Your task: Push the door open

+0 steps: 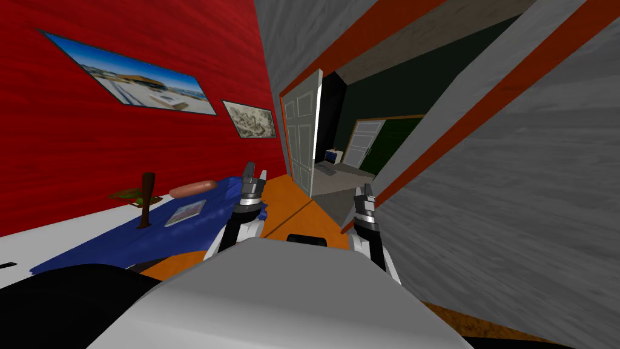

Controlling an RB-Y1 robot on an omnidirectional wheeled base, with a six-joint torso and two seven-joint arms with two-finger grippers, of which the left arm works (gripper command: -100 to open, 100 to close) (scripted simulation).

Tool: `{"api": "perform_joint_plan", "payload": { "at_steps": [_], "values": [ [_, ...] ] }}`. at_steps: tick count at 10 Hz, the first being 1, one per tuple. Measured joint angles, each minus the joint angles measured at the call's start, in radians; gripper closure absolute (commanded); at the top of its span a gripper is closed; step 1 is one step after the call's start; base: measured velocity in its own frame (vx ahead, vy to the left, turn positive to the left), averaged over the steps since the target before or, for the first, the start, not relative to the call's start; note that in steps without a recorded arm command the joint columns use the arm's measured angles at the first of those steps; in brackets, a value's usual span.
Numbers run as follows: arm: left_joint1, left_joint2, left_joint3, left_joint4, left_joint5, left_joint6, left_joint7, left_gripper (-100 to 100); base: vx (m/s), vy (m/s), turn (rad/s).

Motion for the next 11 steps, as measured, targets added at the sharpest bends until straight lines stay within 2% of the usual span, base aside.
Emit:
{"api": "perform_joint_plan", "payload": {
  "at_steps": [3, 4, 10, 11],
  "values": [
    [-0.006, 0.017, -0.018, 0.052, -0.002, -0.021, 0.013, -100, 0.196, -0.022, -0.021],
    [-0.002, 0.024, -0.027, 0.074, -0.002, -0.036, 0.017, -100, 0.169, -0.001, -0.043],
    [-0.009, 0.060, -0.072, 0.192, -0.007, -0.091, 0.048, -100, 0.139, 0.013, -0.039],
    [-0.008, 0.072, -0.078, 0.219, -0.005, -0.106, 0.056, -100, 0.156, 0.013, -0.038]
  ]
}}
